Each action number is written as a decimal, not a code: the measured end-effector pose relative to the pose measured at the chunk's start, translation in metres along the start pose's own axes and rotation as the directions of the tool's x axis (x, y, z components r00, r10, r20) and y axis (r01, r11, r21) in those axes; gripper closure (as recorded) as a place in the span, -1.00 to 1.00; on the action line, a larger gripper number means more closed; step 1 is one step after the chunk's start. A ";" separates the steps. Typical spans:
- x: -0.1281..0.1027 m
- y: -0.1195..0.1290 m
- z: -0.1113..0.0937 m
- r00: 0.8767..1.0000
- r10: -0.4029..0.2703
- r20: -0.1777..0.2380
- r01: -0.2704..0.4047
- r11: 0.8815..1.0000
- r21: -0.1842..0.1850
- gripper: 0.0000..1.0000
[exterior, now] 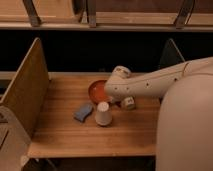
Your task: Place the pepper on the white sponge
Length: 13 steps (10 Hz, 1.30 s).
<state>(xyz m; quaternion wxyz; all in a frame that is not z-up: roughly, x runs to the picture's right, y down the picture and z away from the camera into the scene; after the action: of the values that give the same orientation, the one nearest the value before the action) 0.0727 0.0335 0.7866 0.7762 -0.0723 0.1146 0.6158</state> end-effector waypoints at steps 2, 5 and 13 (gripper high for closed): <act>-0.022 -0.003 -0.024 0.998 -0.036 0.056 0.032 0.998 0.059 1.00; -0.023 0.056 -0.026 0.989 -0.144 0.038 0.144 0.990 0.006 1.00; 0.013 0.188 -0.021 0.931 -0.365 -0.001 0.355 0.907 -0.227 1.00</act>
<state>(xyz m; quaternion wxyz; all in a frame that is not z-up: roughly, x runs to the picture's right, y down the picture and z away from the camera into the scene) -0.1089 0.0836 0.7685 0.8607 -0.1921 0.0461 0.4693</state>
